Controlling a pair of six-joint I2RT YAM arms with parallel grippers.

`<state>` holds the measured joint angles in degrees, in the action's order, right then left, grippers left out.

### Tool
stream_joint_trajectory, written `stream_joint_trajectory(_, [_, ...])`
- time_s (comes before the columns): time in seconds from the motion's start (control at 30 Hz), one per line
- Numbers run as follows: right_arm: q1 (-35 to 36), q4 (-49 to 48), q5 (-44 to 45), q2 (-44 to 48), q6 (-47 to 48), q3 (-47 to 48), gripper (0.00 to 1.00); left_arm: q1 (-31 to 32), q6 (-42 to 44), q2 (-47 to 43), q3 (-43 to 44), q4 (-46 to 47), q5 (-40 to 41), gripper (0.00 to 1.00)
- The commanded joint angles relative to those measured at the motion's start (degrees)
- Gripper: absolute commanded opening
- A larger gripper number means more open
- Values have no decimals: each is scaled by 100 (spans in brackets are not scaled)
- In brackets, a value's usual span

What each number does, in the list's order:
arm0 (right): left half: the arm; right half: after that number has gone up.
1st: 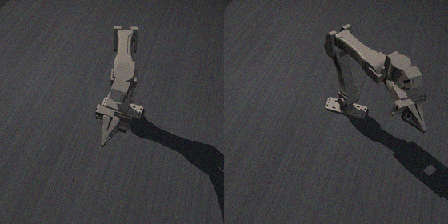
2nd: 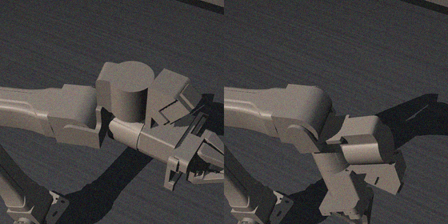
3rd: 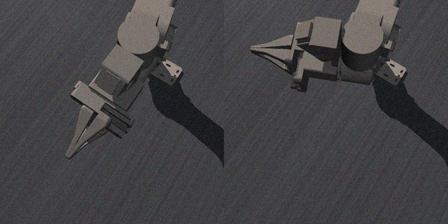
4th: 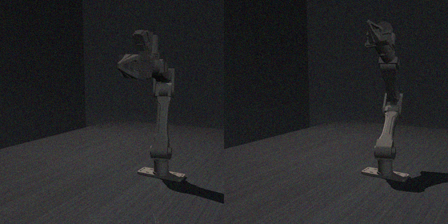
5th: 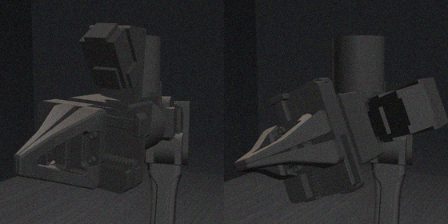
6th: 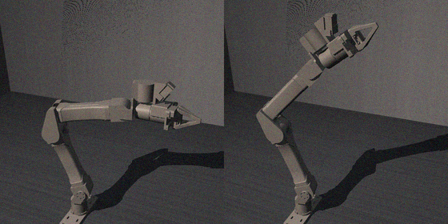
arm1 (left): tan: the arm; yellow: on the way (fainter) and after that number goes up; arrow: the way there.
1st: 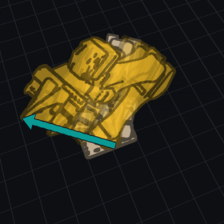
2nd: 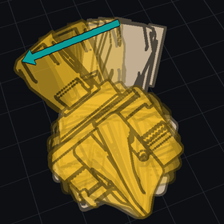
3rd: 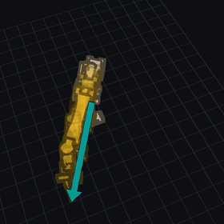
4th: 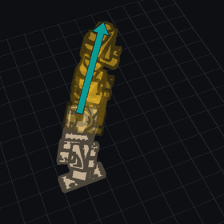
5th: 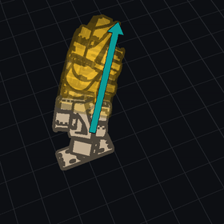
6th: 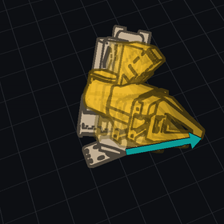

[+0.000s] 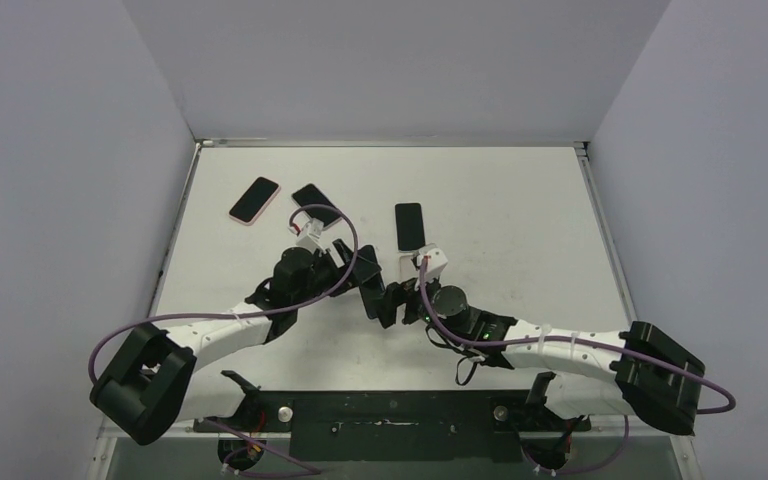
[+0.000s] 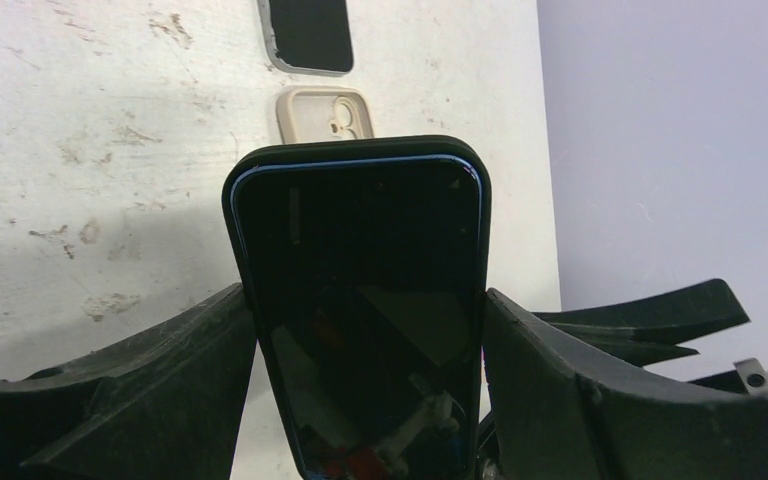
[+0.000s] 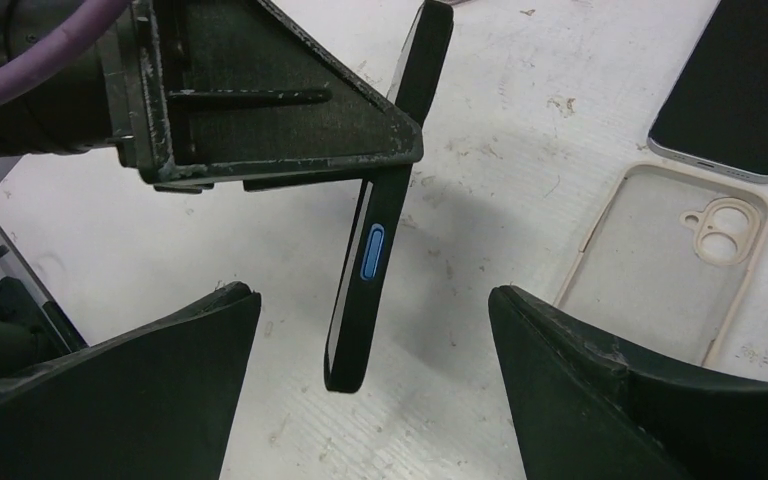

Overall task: Take the phone out of the phone case
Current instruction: Pick up the phone at the center of the board.

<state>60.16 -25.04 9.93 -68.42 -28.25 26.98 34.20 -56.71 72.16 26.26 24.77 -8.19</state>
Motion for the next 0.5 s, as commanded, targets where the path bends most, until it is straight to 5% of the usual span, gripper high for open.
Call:
stream_joint_trajectory(0.0, [83,-440,183,-241,42,382,83,123,-173,-383,18,894,5,12])
stream_joint_trajectory(0.13, [92,-441,211,-445,106,499,68,173,-174,-519,-20,930,19,12])
stream_joint_trajectory(0.47, [84,-445,-212,-556,130,715,10,210,28,-556,-175,1420,-218,16])
